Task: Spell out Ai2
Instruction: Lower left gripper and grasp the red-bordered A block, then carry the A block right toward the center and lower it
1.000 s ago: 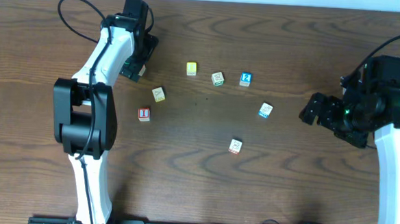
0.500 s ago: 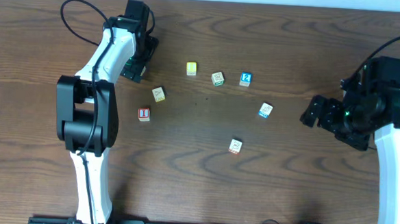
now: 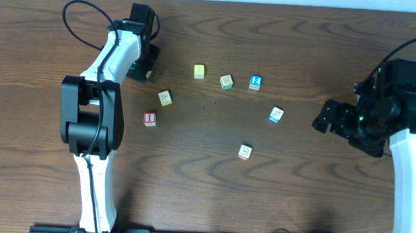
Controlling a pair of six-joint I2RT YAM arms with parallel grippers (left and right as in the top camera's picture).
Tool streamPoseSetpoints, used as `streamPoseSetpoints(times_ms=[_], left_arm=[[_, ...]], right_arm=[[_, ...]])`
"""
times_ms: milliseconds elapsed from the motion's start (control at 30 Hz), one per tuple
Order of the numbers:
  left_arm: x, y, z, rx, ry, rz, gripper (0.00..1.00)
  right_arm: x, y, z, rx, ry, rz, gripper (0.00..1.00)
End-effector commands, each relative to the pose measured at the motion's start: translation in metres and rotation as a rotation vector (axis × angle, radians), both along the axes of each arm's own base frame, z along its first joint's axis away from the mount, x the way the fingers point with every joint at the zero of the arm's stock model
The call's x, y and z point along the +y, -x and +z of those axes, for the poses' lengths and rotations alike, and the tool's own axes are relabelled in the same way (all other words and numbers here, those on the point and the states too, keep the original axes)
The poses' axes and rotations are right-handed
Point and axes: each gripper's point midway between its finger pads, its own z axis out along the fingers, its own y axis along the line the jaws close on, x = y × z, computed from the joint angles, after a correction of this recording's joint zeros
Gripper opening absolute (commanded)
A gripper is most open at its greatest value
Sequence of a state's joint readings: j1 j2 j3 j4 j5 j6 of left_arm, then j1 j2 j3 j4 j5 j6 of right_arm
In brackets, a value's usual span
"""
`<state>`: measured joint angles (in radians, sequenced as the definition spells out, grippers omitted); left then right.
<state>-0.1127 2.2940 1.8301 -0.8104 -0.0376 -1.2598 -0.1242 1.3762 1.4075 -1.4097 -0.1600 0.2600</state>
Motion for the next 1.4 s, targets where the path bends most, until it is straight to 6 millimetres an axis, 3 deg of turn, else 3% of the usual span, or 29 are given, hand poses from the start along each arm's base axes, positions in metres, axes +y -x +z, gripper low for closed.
streamPoseSetpoints(times_ms=[0, 367, 600, 867, 1000, 1200, 1367], left_arm=[[0.007, -0.005, 0.003, -0.011, -0.022, 0.015, 0.63], [0.007, -0.001, 0.002, 0.007, -0.025, 0.015, 0.41], [0.007, 0.002, 0.002, 0.020, -0.027, 0.010, 0.22], [0.001, 0.006, 0.007, 0.040, -0.025, -0.162, 0.08], [-0.001, 0.005, 0.024, 0.026, -0.049, -0.267, 0.08], [-0.004, 0.002, 0.072, -0.020, -0.092, -0.425, 0.10], [-0.025, 0.002, 0.102, -0.036, -0.150, -0.680, 0.13]], right_arm=[[0.001, 0.000, 0.001, 0.001, 0.004, -0.004, 0.99], [0.001, 0.000, 0.001, 0.001, 0.004, -0.004, 0.99], [0.001, 0.000, 0.001, 0.001, 0.004, -0.004, 0.99], [0.001, -0.001, 0.001, -0.003, 0.005, -0.004, 0.99], [0.001, -0.001, 0.001, -0.002, 0.005, -0.004, 0.99], [0.001, -0.001, 0.001, -0.002, 0.005, -0.004, 0.99], [0.001, -0.001, 0.001, -0.002, 0.005, -0.004, 0.99]])
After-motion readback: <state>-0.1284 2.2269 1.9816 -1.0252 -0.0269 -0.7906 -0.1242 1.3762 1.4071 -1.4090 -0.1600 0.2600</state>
